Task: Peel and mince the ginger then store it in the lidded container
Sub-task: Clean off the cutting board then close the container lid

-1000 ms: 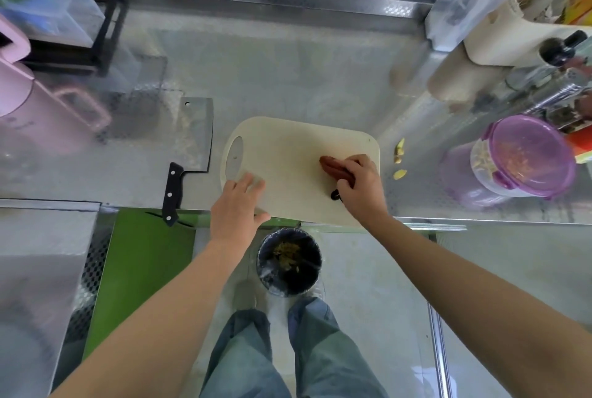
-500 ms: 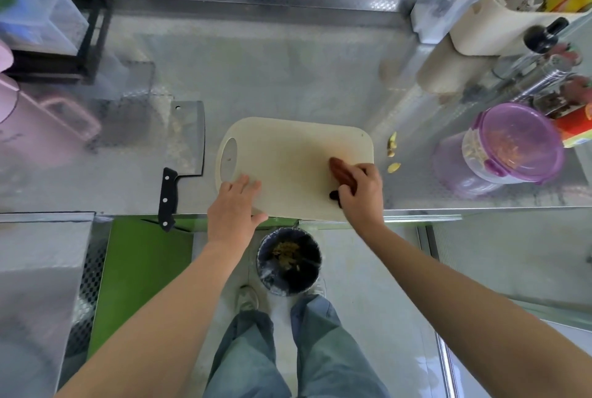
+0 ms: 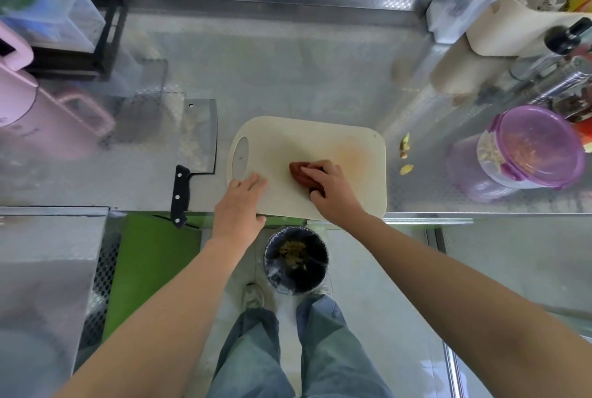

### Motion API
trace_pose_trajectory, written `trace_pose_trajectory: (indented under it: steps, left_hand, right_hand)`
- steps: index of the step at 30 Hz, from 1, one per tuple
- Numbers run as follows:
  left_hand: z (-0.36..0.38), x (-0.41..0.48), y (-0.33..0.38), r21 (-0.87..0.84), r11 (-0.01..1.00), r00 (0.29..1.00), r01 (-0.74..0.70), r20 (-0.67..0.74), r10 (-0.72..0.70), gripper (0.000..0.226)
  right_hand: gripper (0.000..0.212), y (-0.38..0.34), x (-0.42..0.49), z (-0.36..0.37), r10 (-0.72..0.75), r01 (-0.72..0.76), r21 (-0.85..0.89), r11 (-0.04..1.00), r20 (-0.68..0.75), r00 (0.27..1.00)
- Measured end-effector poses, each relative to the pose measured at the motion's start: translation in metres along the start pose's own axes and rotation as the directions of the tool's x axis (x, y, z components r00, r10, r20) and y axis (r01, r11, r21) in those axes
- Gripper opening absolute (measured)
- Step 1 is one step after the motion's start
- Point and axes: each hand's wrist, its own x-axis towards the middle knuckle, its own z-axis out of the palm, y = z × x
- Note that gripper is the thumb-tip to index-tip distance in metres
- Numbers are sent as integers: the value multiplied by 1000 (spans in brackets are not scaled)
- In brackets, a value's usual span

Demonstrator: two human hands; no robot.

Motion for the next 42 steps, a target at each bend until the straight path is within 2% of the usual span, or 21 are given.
trace_pose_trajectory:
  steps: [3, 5, 6, 7, 9, 10, 12, 14, 16, 18, 20, 22, 23, 25, 27, 29, 31, 34, 36, 39, 42]
  left_hand:
    - [-1, 2, -4, -25, 1000, 1000, 0, -18, -1, 65]
    - [-1, 1, -5, -30, 1000, 1000, -1, -25, 0, 64]
    - [-2, 1, -5, -31, 1000, 1000, -3, -28, 2, 64]
    - [-2, 0, -4, -32, 999, 1000, -7, -28, 6, 64]
    - [-3, 0, -4, -38, 999, 1000, -12, -26, 11, 65]
    - [-3, 0, -5, -49, 999, 1000, -13, -25, 12, 65]
    - [-5, 1, -6, -76, 997, 1000, -14, -28, 12, 64]
    - [-4, 3, -6, -87, 996, 1000, -11, -29, 9, 63]
    - [-2, 3, -6, -88, 996, 999, 3, -32, -6, 63]
    - [-2, 3, -7, -78, 997, 999, 14, -31, -17, 65]
    - [-3, 4, -6, -68, 998, 1000, 12, -26, -14, 70]
    - [-6, 4, -6, -71, 997, 999, 34, -33, -36, 78]
    - [-7, 3, -5, -55, 997, 997, 60, -44, -62, 81]
    - [-7, 2, -6, 46, 993, 990, 113, -86, -109, 86]
    - [-3, 0, -8, 123, 984, 987, 130, -114, -116, 88]
    - [3, 0, -11, 55, 990, 987, 128, -108, -121, 91]
    - [4, 0, -14, -62, 990, 984, 125, -121, -132, 94]
    - [-2, -2, -12, -126, 985, 982, 118, -134, -135, 100]
    - [-4, -4, -10, -124, 984, 979, 130, -138, -147, 111]
    - [-3, -5, -8, -156, 976, 976, 152, -135, -173, 124]
    - [-6, -4, -7, -169, 969, 973, 179, -119, -200, 132]
  right_hand:
    - [43, -3, -15, 4, -140, 147, -18, 989, 198, 970]
    - [39, -10, -24, -9, -166, 156, 57, 986, 377, 911]
    - [41, -13, -23, -17, -168, 130, 123, 984, 384, 908]
    - [44, -14, -18, -24, -152, 94, 196, 976, 309, 939]
    - [48, -8, 7, -33, -2, 0, 237, 972, 7, 1000]
    - [50, -2, 22, -35, 94, -71, 190, 979, -113, 989]
    - [54, 10, 44, -30, 230, -225, 48, 973, -171, 958]
    - [53, 10, 45, -11, 198, -201, -17, 979, -116, 973]
    - [48, 0, 29, 6, 26, -26, -20, 999, -12, 1000]
    - [46, -12, 10, 7, -107, 103, 31, 994, 179, 978]
    - [43, -19, 4, -7, -149, 102, 154, 983, 334, 931]
    - [44, -16, 19, -20, -111, 52, 242, 969, 236, 965]
    - [43, -11, 34, -25, -41, 14, 249, 968, 105, 994]
    - [49, 2, 67, -29, 129, -107, 179, 978, -117, 985]
    - [54, 4, 88, -21, 230, -218, 98, 971, -138, 963]
    - [54, -6, 89, -5, 169, -166, 43, 985, -81, 982]
    - [50, -20, 76, 13, -28, 27, 10, 1000, 51, 998]
    - [37, -36, 57, 11, -193, 166, 116, 979, 279, 941]
    - [38, -41, 66, 2, -191, 155, 174, 972, 213, 958]
    - [51, -46, 97, 11, -109, 104, 100, 989, 45, 993]
    - [48, -58, 106, 37, -207, 213, -2, 977, 222, 953]
